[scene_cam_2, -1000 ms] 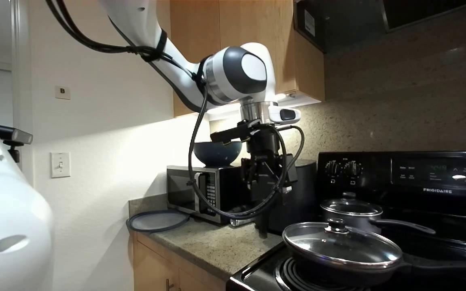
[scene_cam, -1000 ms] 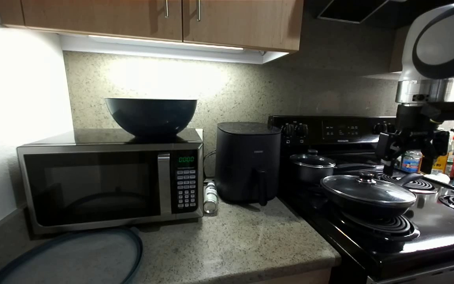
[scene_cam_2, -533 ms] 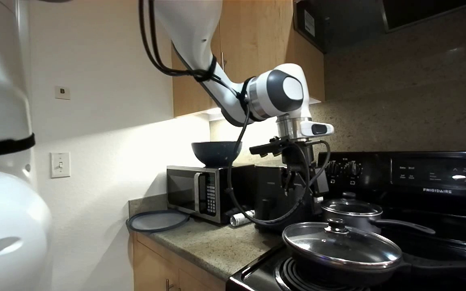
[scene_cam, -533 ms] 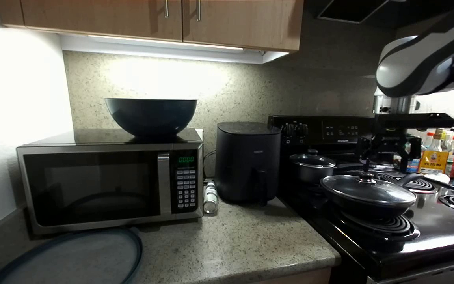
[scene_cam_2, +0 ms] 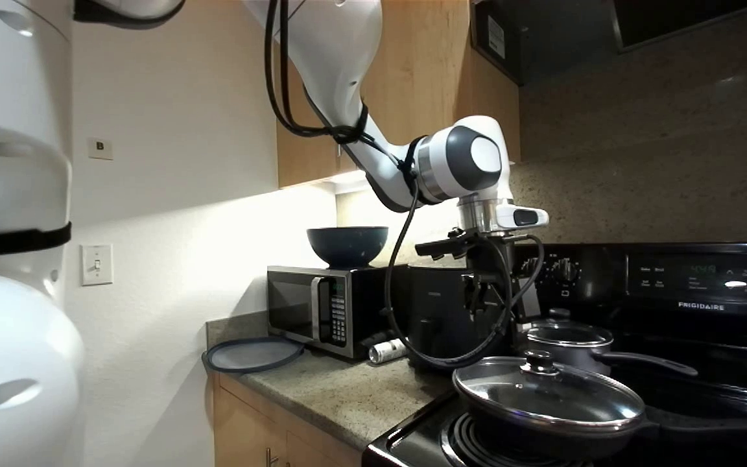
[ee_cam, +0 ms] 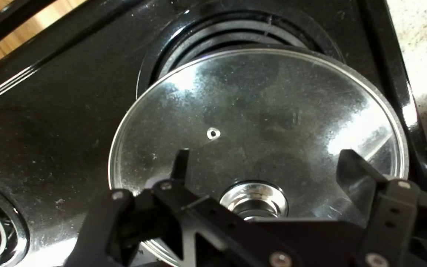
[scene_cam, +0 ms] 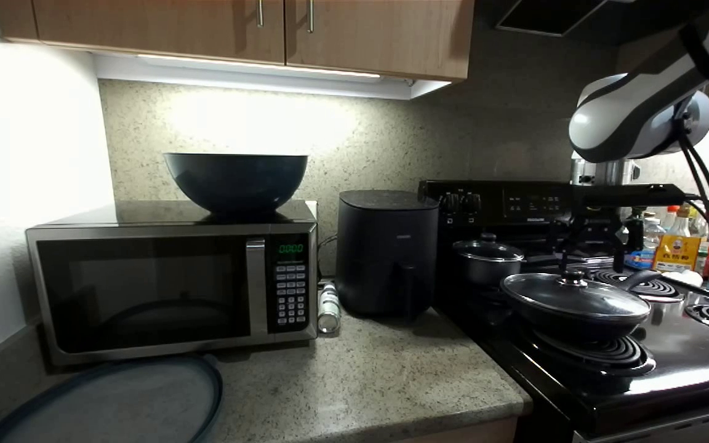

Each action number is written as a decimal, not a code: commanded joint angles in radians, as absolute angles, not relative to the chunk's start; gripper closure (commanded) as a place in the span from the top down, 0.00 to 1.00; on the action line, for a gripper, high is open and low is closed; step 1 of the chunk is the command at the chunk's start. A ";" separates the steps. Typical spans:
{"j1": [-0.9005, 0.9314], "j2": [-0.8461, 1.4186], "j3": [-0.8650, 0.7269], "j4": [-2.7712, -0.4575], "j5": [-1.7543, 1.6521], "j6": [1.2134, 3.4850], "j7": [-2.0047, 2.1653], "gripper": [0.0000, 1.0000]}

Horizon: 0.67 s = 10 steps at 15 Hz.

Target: Uncover the pan

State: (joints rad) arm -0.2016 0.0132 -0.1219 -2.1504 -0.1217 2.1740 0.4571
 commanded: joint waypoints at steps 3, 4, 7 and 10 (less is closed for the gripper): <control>-0.185 0.146 -0.154 -2.018 -0.113 2.182 0.490 1.00; -0.185 0.174 -0.161 -1.987 -0.112 2.177 0.492 1.00; -0.175 0.235 -0.178 -1.916 -0.109 2.130 0.503 1.00; -0.171 0.228 -0.186 -1.935 -0.115 2.158 0.477 1.00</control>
State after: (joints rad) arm -0.1911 0.2278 -0.1644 -1.9364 -0.1215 2.1594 0.4820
